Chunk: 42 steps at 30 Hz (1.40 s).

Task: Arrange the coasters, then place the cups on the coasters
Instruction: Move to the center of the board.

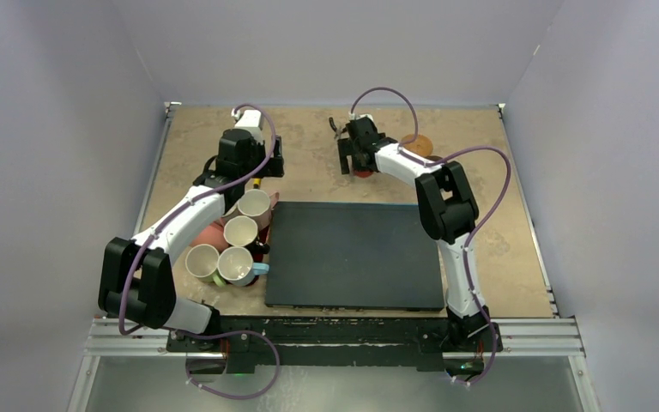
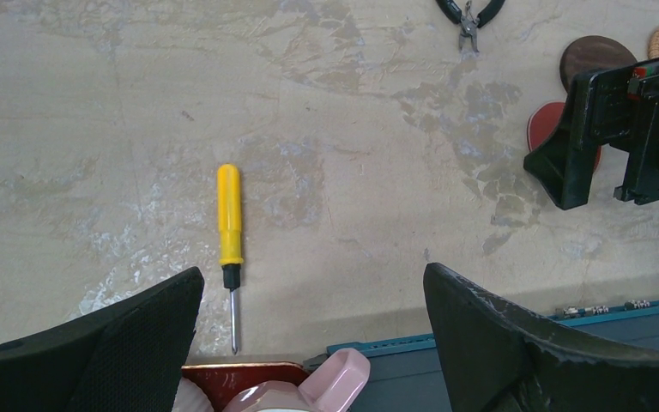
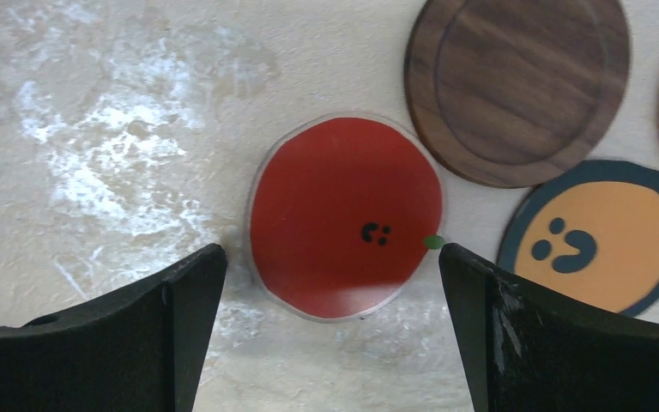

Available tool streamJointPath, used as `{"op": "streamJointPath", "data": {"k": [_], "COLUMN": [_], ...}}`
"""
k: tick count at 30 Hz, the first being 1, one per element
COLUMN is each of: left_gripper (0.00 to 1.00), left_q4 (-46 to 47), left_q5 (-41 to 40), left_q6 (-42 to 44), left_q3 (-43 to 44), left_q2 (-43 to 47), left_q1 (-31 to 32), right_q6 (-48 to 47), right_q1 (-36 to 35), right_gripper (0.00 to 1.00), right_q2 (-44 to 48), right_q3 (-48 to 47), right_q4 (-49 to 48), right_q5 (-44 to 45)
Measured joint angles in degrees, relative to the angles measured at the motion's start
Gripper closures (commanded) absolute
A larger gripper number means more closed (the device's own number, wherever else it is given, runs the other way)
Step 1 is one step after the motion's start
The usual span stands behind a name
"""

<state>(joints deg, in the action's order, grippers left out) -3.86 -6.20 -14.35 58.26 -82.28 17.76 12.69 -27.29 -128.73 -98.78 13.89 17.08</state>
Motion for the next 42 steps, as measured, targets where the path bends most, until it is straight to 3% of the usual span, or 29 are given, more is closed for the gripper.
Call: {"op": "streamJointPath", "data": {"k": [18,42], "left_gripper": [0.06,0.06], "left_q4": [0.0,0.0], "left_q5": [-0.1,-0.1], "left_q6": [0.0,0.0], "left_q3": [0.0,0.0], "left_q2": [0.0,0.0], "left_q1": [0.0,0.0], "right_q6": [2.0,-0.3], "right_q1": [-0.1,-3.1], "right_gripper": [0.02,0.02], "right_q2": [-1.4,-0.9], "right_q3": [-4.0,-3.1], "right_q4": [5.6,4.4], "right_q5": [7.5,7.5]}}
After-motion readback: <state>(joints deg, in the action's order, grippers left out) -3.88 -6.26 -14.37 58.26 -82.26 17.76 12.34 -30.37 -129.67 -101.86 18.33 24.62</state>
